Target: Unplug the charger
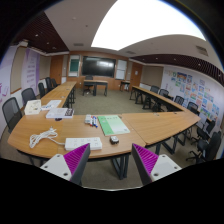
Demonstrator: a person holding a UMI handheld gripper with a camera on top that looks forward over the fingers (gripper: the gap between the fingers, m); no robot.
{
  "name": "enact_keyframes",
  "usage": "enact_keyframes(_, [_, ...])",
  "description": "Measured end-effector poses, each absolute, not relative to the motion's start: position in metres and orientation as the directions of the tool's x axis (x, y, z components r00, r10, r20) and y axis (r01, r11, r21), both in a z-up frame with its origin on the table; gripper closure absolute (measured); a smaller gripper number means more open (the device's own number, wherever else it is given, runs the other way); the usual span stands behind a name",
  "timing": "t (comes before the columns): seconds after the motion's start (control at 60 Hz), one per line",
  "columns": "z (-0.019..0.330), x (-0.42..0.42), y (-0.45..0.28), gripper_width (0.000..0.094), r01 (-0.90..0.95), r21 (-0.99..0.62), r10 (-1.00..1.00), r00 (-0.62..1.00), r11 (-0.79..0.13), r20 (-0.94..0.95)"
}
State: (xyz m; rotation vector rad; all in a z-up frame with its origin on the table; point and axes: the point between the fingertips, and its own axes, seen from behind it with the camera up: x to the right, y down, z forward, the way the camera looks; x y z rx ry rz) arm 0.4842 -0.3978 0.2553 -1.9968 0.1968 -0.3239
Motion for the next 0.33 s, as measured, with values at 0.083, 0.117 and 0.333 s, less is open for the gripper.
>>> enact_keyframes(0.083, [0.257, 0.477, -0.41, 0.0083, 0.011, -0.902, -0.276, 0.95, -0.431, 0.144])
enact_keyframes(0.117, [0.257, 0.475, -0.413, 0.0082, 0.006, -0.902, -0.277, 0.951, -0.431, 0.139])
enact_keyframes(0.333, [0.263, 0.465, -0.418, 0.0084, -0.007, -0.906, -0.275, 0.954, -0.423, 0.121])
